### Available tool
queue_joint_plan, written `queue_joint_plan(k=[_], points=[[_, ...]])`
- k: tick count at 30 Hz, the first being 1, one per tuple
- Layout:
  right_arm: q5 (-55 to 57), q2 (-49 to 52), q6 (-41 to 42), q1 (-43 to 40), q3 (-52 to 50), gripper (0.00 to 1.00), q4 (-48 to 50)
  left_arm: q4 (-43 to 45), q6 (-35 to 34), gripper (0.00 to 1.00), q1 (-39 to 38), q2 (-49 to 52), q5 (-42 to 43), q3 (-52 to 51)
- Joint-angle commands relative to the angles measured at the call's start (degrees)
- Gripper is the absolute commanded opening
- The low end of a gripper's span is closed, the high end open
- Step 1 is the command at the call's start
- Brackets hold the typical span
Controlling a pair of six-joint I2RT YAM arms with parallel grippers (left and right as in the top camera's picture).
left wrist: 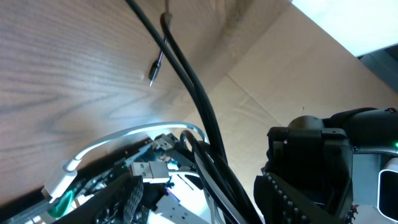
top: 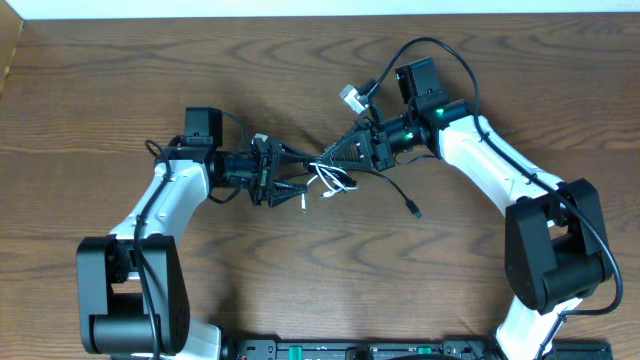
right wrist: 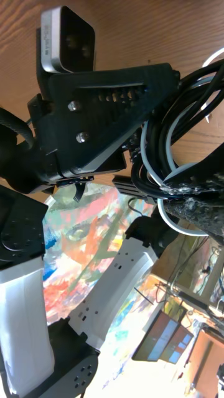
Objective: Untangle cables
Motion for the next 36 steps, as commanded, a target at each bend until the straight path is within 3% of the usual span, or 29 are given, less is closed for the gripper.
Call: queue_joint_plan(k=[1,6,15,36], points=[[-2.5,-0.1,-0.6,0.2,0.7,0.01,0.2,-1.0,-2.8,0.57,-0.9,-0.2,1.6,-0.2],[-2.5,-0.1,-0.5,0.2,0.7,0.01,0.1,-0.8,-9.4,0.54,-2.1,-0.2,1.6,-0.2],[-2.5,-0.1,-0.6,0.2,0.7,0.01,0.1,-0.7,-10.0,0.43,-2.2,-0.2,-0.6,-0.2],[-2.5,-0.1,-0.6,0.2,0.7,0.01,0.1,-0.7,-16.8,0.45,-2.2,-0.2,1.2,-0.2]])
